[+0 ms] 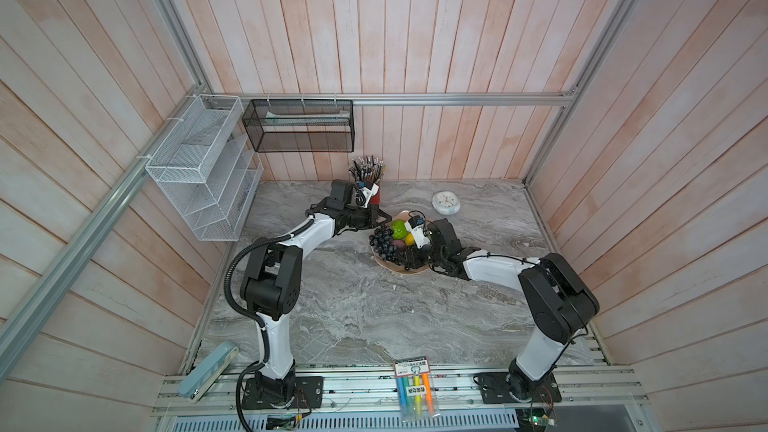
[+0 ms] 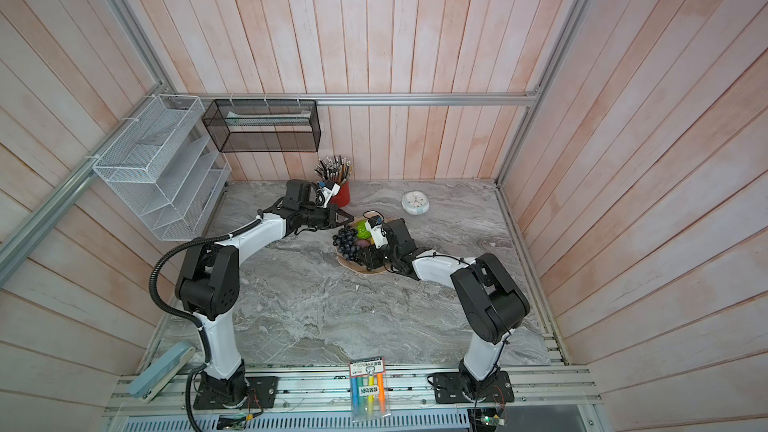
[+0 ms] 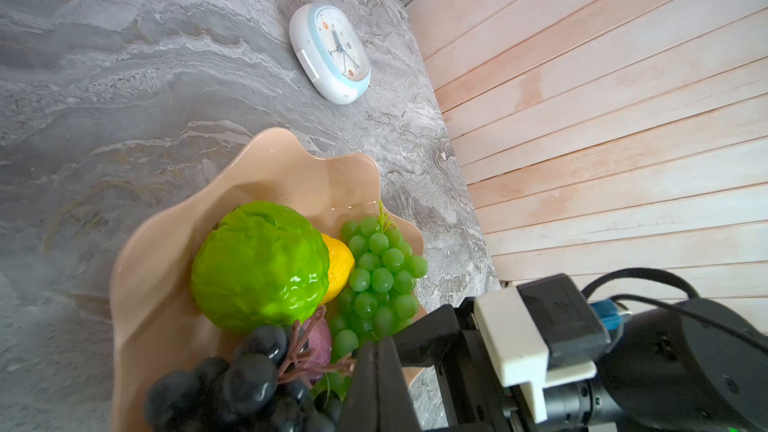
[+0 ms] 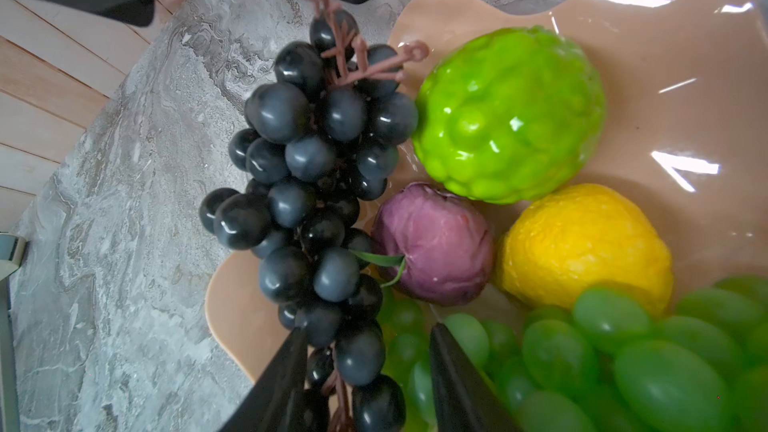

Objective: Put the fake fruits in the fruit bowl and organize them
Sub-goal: 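Lower the black grapes into the bowl beside the fig with the left gripper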

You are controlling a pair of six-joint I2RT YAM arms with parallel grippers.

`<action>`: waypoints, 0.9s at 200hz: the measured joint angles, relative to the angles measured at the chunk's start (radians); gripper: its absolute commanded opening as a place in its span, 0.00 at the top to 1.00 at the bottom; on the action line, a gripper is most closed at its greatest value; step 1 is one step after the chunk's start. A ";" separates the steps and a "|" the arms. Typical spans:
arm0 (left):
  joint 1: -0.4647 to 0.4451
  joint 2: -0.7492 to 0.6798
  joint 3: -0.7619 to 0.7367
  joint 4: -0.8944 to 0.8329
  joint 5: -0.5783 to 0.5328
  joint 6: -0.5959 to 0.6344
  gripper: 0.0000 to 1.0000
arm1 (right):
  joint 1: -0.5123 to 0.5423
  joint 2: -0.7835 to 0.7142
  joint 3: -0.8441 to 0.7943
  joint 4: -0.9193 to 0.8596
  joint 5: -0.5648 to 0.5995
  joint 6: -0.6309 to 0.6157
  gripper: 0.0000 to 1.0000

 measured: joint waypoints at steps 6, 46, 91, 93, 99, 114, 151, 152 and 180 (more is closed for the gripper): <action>0.000 0.008 0.006 0.003 0.000 0.000 1.00 | 0.000 -0.003 0.000 -0.004 0.000 -0.003 0.48; 0.000 0.052 0.026 0.034 0.007 -0.011 1.00 | 0.002 -0.062 0.000 -0.040 0.023 -0.007 0.46; 0.000 0.064 0.040 0.061 0.007 -0.034 0.91 | 0.003 -0.125 0.000 -0.069 0.057 -0.012 0.44; 0.000 0.065 0.041 0.062 0.007 -0.034 0.90 | 0.003 -0.128 0.000 -0.072 0.058 -0.013 0.44; 0.000 0.068 0.045 0.065 0.007 -0.038 0.85 | 0.003 -0.135 0.000 -0.082 0.063 -0.014 0.44; 0.000 0.067 0.046 0.064 0.005 -0.035 0.77 | 0.003 -0.161 0.000 -0.108 0.075 -0.014 0.43; 0.000 0.053 0.066 0.013 -0.036 -0.018 0.40 | 0.003 -0.281 -0.026 -0.127 0.112 -0.003 0.41; 0.000 0.051 0.067 0.010 -0.038 -0.014 0.40 | 0.003 -0.283 -0.026 -0.127 0.112 -0.003 0.41; 0.000 0.000 0.067 -0.061 -0.095 0.024 0.35 | 0.003 -0.354 -0.060 -0.132 0.136 0.005 0.40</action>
